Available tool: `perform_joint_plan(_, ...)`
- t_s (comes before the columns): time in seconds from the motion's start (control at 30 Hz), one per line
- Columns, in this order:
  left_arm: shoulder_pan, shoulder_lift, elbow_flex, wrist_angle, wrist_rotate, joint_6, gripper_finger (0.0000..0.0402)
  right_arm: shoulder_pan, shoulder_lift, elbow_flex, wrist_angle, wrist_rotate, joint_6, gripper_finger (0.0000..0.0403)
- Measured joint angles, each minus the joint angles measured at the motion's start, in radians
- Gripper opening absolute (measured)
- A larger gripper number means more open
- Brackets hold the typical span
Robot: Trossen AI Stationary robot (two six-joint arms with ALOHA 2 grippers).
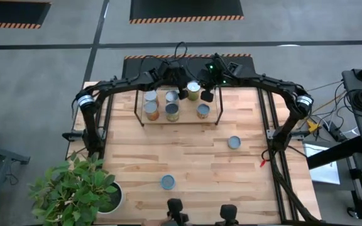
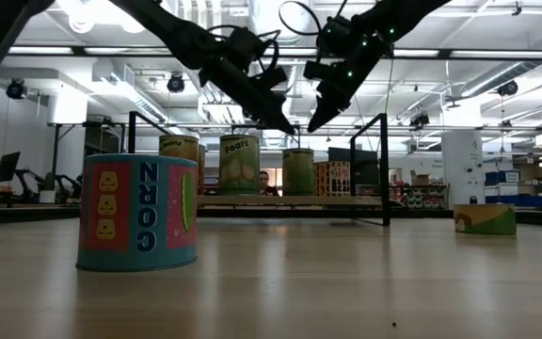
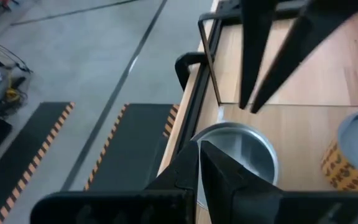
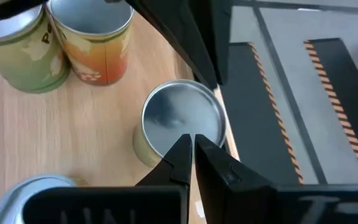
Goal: Pick and place cans onto a shelf
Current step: Put the big green canned orange on the shelf aligned with the other big orange canned corn
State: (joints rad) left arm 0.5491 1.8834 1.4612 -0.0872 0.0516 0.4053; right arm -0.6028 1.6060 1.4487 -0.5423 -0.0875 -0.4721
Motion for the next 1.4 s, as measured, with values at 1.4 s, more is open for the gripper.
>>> perform_joint_plan(1.4,0.009,0.07,0.084,-0.222,0.02,-0.206,0.0,-0.017,0.084,-0.002,0.029,-0.016,0.023,0.0009)
